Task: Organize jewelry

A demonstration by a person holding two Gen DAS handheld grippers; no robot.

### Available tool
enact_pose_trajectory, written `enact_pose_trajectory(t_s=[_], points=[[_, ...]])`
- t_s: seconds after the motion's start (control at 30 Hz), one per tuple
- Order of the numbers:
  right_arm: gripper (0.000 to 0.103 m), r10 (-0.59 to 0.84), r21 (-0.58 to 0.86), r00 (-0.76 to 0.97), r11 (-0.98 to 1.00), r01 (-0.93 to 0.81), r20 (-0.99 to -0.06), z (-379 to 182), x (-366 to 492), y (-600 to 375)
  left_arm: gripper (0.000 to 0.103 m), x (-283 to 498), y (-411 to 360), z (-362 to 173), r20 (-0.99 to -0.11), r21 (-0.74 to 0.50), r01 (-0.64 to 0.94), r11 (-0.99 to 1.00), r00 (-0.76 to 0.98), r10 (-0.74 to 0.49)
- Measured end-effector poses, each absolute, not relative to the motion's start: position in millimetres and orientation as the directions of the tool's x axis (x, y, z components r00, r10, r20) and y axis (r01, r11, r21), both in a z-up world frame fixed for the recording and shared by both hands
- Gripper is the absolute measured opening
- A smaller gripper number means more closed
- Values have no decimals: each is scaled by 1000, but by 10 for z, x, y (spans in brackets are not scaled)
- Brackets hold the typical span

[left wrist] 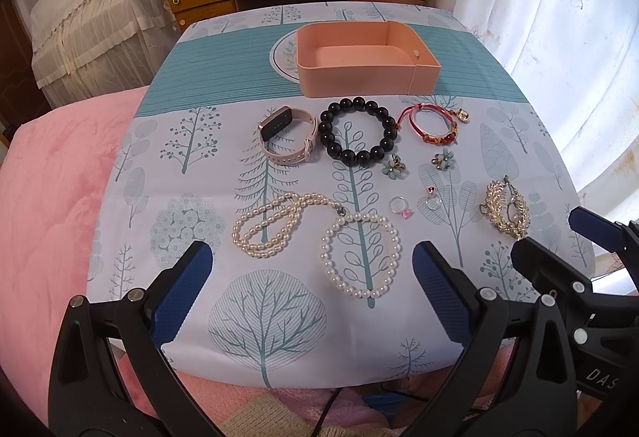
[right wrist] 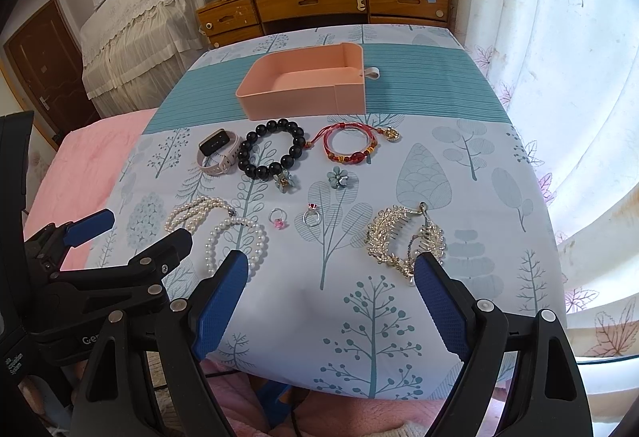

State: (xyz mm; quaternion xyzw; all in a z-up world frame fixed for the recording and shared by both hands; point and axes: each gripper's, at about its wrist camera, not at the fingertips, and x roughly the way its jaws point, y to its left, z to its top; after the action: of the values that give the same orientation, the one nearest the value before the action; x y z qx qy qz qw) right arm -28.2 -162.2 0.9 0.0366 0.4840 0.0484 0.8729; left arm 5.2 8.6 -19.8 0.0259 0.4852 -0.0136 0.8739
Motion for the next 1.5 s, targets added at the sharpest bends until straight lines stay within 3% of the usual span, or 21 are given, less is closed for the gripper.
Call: enact_pose_trajectory(t_s=[0.83,1.13,1.27,1.5], points=[[87,109,90,517,994,-62,-849,-16,-175,-1530,98,134,152,-90,-827,24,58,998,562,-13],[87,107,118,472,993,-5,-875,-159,130,-1679,98,448,393,-196,-860,-5,57,998,508,-34],[77,103,125,429,992,23,-898,-323,281,-1772,98,685,681,-277,-862,16,5,1000,507,11],[72,118,137,371,990,27,-921,-603,478,-1874,96,1144,1123,-472,-890,-11,-11,1000,457,-5]])
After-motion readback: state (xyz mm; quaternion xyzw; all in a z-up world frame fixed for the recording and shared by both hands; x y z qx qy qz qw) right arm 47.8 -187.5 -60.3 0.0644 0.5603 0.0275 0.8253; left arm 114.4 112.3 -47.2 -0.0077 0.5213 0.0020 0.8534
